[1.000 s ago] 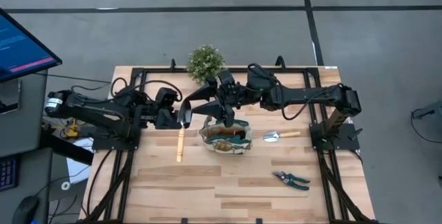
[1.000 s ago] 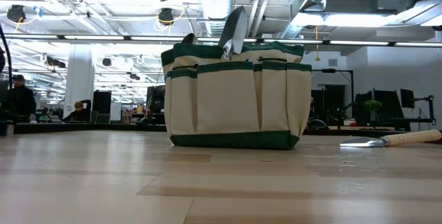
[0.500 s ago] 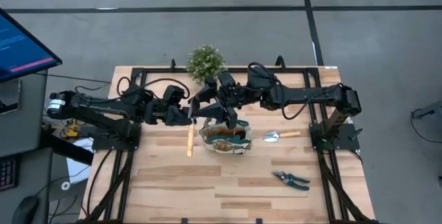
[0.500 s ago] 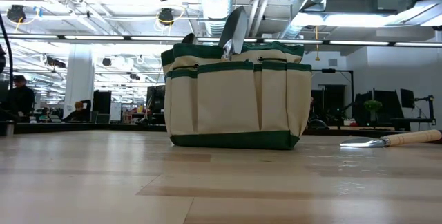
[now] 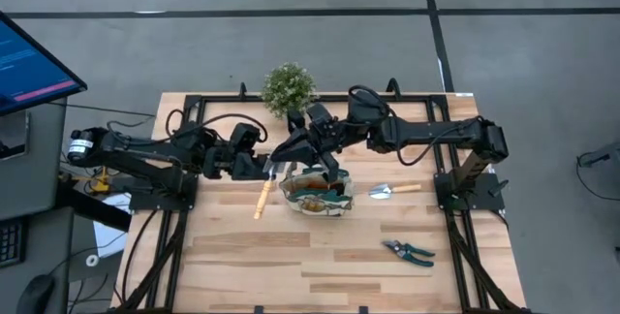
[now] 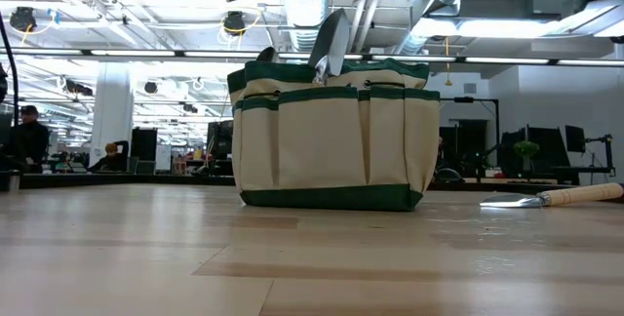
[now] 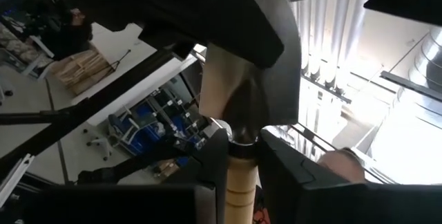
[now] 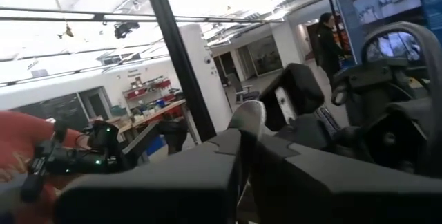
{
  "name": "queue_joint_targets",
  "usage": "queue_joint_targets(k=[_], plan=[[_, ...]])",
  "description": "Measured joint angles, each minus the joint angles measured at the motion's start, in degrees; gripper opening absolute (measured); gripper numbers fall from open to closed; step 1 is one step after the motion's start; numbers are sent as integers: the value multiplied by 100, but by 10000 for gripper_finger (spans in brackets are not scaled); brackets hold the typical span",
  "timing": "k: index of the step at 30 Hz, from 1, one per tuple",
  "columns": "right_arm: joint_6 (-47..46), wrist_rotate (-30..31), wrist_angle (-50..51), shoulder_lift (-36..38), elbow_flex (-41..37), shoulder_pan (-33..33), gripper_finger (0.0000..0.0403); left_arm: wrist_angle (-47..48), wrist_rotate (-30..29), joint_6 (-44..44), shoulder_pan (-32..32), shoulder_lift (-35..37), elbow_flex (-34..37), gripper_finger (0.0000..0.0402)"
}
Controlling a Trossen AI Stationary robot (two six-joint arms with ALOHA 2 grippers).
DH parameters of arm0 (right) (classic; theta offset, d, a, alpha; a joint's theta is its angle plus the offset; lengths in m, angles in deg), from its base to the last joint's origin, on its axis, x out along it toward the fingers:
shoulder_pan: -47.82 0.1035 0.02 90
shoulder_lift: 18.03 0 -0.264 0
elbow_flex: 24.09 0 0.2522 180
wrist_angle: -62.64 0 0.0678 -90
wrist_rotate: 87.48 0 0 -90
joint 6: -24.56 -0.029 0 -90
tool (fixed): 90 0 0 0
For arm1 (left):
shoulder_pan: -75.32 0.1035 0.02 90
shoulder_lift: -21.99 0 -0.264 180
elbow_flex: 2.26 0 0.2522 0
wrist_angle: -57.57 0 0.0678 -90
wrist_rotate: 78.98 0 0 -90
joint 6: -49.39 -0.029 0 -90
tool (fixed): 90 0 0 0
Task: Pick & Place Garden tools in Gardening bag
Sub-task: Put the brown trowel into the white gardening bag
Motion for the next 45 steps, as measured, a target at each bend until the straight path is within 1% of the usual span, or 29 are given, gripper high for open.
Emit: queue_joint_targets(k=[5,9,12,15,17,20,22,24,29,30,31,33,36,37,38,41,43,45], plan=[[-25,-12,-10,4,0,35,4,-6,-11,0,56,0,4,63],[-105,222,-20,38,0,116,2,6,12,10,130,3,4,74],[-81,561,442,241,-7,127,2,90,-36,22,157,37,2,96],[203,973,1298,640,-23,128,1,253,-80,28,178,50,8,120],[337,1346,1881,957,-22,137,1,312,-11,29,252,78,8,134],[495,1892,2620,1385,-11,192,1,355,321,33,354,94,8,150],[539,2427,3159,1631,-14,273,1,372,445,33,430,103,8,157],[455,3180,3712,1841,-13,408,1,379,543,83,518,103,8,160],[-385,5776,5684,2277,-13,1044,0,410,857,353,753,105,8,156],[-588,6189,6062,2294,-13,1173,0,412,893,421,795,105,8,154],[-795,6483,6358,2294,-13,1273,0,411,909,484,840,105,8,151],[-1059,6775,6746,2270,-62,1358,0,410,913,596,927,107,8,147],[-953,6712,6622,2183,-368,1243,0,411,931,708,1070,107,8,139],[-795,6576,6544,2109,-480,1136,0,411,938,770,1138,109,8,136],[-613,6367,6258,2018,-584,983,0,409,952,820,1209,109,8,133],[165,5186,5450,1851,-934,442,0,412,959,1051,1431,111,8,123],[656,4328,4582,1722,-1096,82,0,457,996,1161,1591,175,8,114],[1019,3795,4244,1531,-1152,-245,0,403,1041,1227,1753,234,0,104]])
